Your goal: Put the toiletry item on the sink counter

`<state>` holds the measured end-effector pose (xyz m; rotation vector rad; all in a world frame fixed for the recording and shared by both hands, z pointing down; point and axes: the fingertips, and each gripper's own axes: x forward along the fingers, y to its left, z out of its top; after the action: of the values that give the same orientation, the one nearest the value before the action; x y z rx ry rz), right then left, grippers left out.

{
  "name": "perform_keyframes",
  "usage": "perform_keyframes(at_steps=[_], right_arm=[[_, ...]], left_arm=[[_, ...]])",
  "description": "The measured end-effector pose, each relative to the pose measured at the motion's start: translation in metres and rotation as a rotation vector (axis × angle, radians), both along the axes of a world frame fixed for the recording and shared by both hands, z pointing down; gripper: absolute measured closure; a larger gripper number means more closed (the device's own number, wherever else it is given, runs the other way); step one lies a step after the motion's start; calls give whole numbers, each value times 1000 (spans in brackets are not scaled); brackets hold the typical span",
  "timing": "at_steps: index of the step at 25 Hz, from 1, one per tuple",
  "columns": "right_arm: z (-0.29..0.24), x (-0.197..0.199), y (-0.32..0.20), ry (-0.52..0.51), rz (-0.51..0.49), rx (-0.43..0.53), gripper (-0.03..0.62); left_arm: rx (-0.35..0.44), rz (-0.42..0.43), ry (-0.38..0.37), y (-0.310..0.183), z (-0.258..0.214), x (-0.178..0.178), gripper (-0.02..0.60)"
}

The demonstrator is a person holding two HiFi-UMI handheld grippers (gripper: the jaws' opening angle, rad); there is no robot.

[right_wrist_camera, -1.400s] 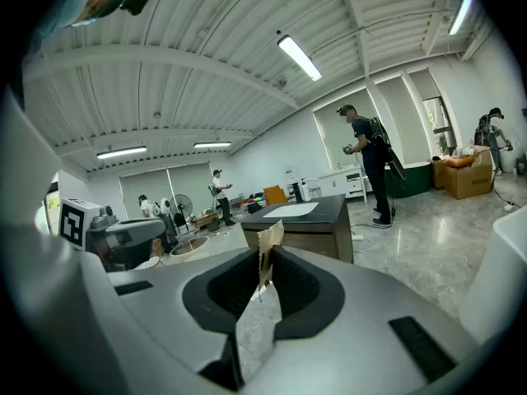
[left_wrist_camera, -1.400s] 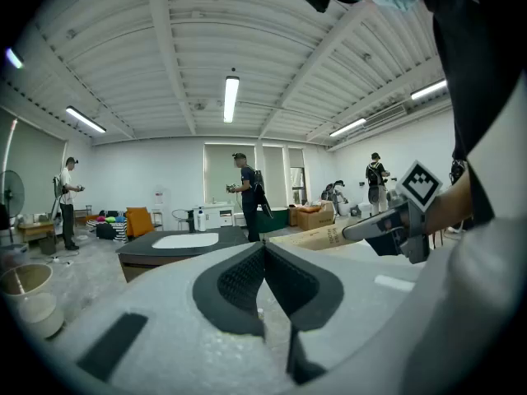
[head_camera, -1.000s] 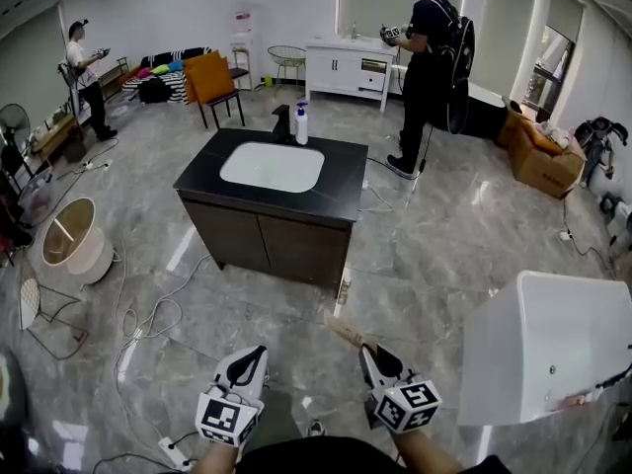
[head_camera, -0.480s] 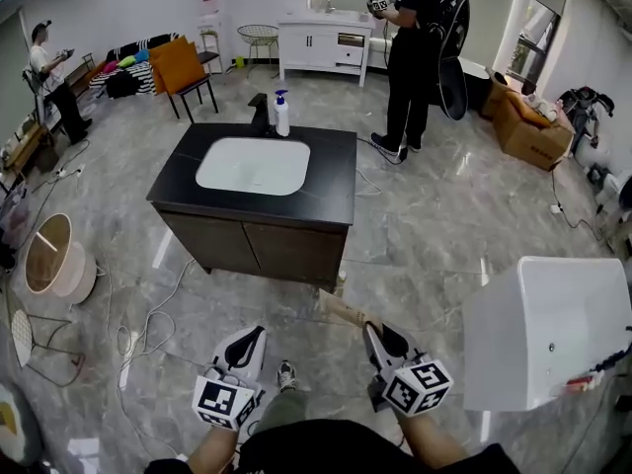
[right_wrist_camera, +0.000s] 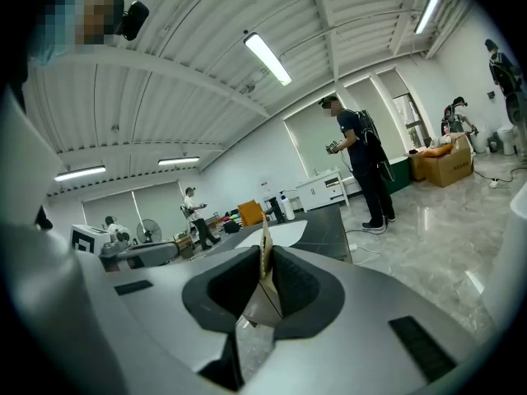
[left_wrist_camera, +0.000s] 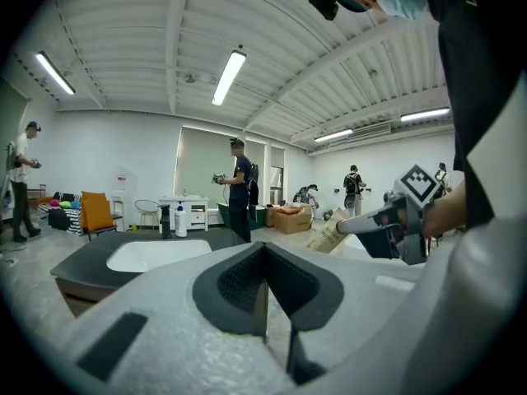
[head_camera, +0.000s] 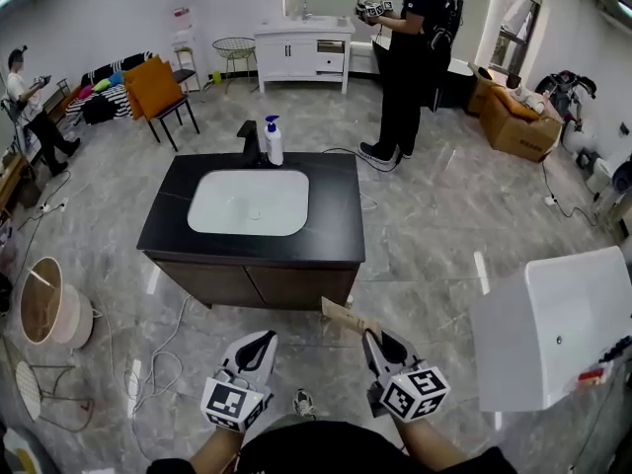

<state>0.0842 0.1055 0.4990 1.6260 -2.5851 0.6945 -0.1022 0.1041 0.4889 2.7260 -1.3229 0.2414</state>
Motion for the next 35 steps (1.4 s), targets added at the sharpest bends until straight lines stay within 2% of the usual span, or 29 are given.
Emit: perform_keyframes(at_steps=[4,9,13,18,25,35], right_arm=[[-1,-8,-25,-1,53,4,546],[1,-14,-50,-14,104,-2,546],[5,-12,-74,-15,127,-11,546],[11,-10,-113,-20,122,-13,546],[12,4,-181,-14,106,-17,546],[18,39,-273,-16,93,-30,546]], left_arm=[[25,23,19,-29,-1,-17,574],[13,7,48,-57,3,-38,574],[-16,3,61,-71,6,-41,574],[1,-16,59,-98,14,-44,574],[-10,-35,57,-149,17,-30,574],[-8,-51,60,-229,16,9,572]])
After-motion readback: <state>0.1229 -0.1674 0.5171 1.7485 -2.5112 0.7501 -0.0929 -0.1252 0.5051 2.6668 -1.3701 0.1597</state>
